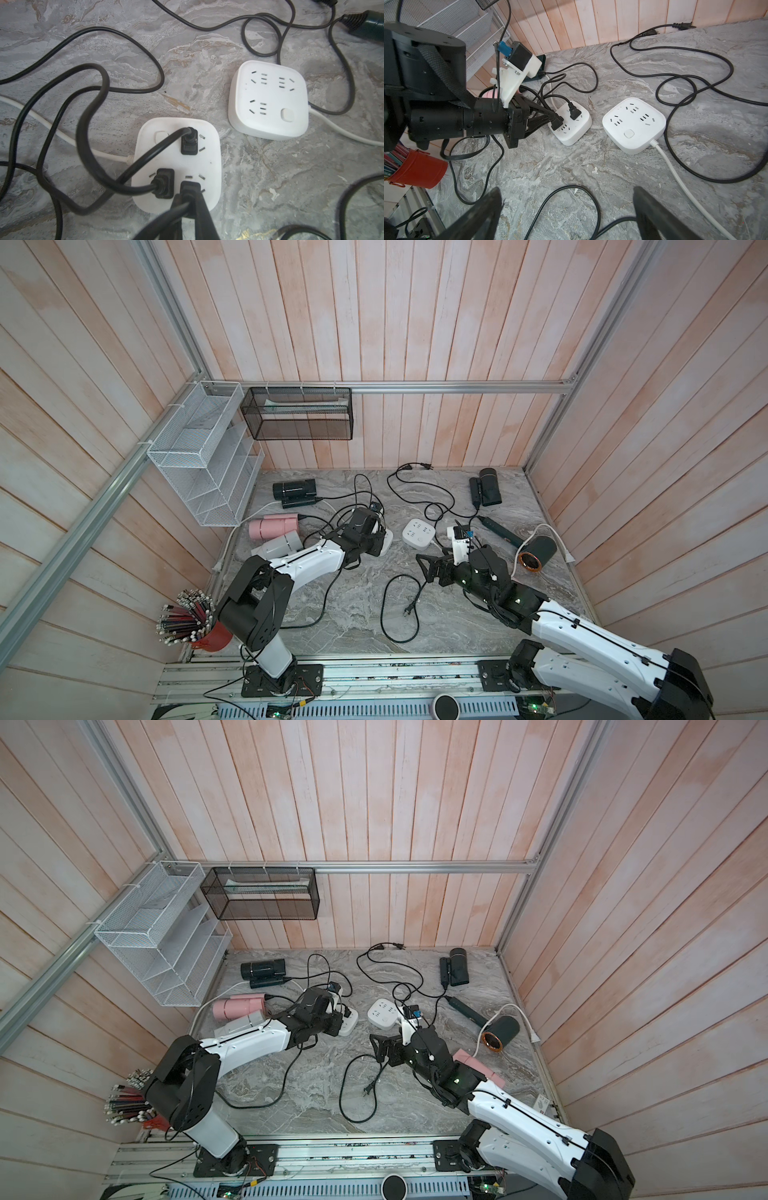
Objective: Charge the blow dryers
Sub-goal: Insert the plug into the socket.
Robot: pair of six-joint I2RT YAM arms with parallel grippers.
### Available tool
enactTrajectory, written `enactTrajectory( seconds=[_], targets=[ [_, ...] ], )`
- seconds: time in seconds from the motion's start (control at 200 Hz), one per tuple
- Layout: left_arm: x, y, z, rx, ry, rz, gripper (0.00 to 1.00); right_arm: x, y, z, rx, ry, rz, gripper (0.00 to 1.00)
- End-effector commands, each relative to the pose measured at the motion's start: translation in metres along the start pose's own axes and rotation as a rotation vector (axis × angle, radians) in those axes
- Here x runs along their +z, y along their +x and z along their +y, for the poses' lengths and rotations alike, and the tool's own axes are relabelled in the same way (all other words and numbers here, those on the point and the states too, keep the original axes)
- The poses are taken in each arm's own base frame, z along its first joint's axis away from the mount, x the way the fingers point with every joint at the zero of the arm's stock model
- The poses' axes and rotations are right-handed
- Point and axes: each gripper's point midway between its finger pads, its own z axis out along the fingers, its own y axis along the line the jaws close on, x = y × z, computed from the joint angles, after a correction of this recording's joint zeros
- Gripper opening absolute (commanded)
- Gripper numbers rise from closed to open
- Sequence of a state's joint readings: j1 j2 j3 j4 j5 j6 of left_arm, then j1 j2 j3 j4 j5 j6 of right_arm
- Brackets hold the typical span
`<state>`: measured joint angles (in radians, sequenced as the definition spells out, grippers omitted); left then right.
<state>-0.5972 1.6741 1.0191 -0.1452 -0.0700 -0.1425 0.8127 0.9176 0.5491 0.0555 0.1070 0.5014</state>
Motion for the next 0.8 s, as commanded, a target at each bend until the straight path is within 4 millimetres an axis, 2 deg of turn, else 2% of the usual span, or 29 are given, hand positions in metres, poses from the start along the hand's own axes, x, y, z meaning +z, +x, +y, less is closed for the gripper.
enactTrajectory(
  seconds=[0.0,0.3,0.795],
  targets=[
    [0.001,-0.018,0.001,-0.007,-0.021,-0.051,0.08,-0.003,0.000,-0.001,0.006,-0.003,-0.012,0.98],
    [0.002,-0.022,-0.002,-0.011,-0.009,-0.063,0.08,-0.004,0.001,-0.003,0.007,0.000,-0.015,0.98],
    [0.012,-0.014,-0.003,-0.015,-0.002,-0.043,0.08,-0.004,0.003,-0.003,0.005,-0.002,-0.009,0.98]
  ],
)
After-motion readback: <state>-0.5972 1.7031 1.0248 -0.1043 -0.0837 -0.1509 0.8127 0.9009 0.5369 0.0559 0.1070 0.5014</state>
